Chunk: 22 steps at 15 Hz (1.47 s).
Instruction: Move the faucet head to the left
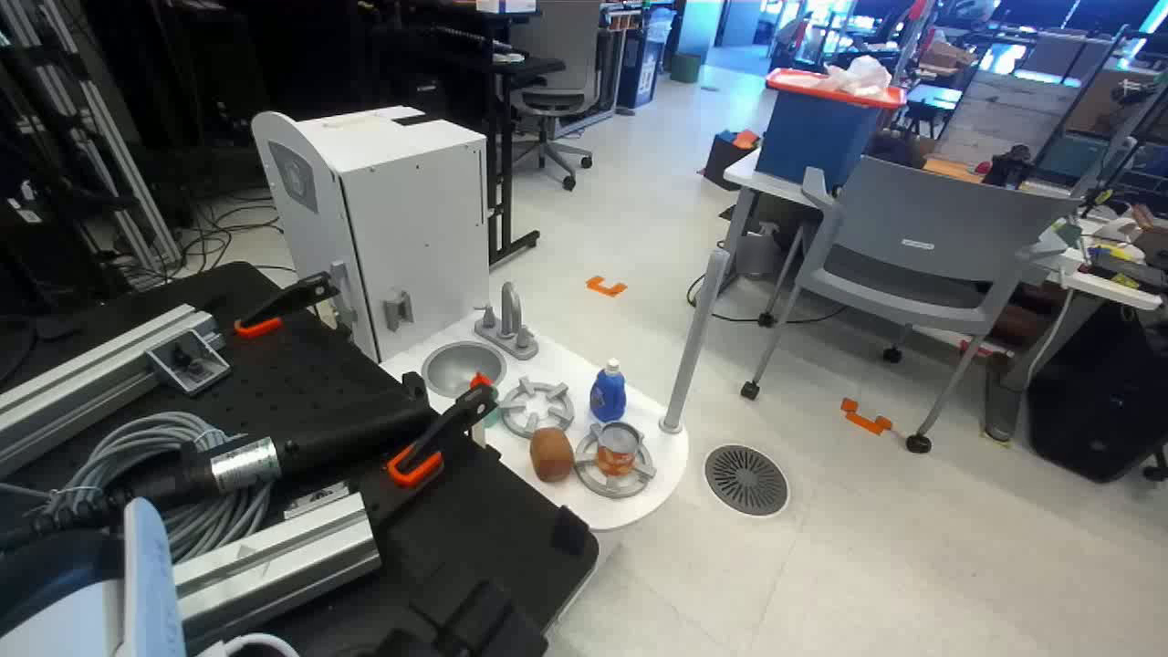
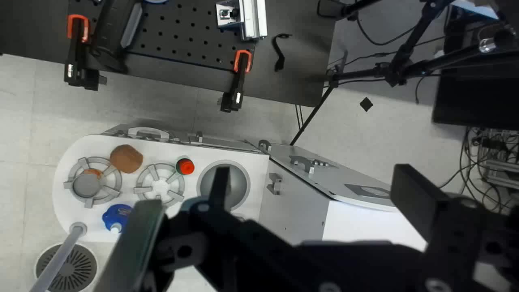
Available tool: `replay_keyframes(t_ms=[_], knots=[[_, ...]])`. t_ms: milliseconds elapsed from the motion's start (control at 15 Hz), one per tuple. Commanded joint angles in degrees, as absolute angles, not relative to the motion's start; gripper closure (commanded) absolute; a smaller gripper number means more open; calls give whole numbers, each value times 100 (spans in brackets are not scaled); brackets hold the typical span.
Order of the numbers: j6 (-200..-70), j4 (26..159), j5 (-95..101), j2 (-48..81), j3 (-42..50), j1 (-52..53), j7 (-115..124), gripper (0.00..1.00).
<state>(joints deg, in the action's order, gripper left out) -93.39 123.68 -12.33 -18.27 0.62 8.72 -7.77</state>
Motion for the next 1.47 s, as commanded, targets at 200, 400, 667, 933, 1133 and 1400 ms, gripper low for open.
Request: replay_keyframes(t_ms=[200, 400, 667, 933, 1133, 1400], knots=[[-9320, 12339, -1264, -1823, -59, 732, -808, 0], [-9519, 12343, -1525, -1394, -90, 770, -813, 0], [-10791, 12609, -1141, -317, -391, 768, -326, 0], [-12123, 12520, -1241, 1133, -485, 782, -119, 0], [-13318, 12219, -808, 2307, -409, 826, 237, 0], [-14320, 11278, -521, 3904, -248, 897, 682, 0]])
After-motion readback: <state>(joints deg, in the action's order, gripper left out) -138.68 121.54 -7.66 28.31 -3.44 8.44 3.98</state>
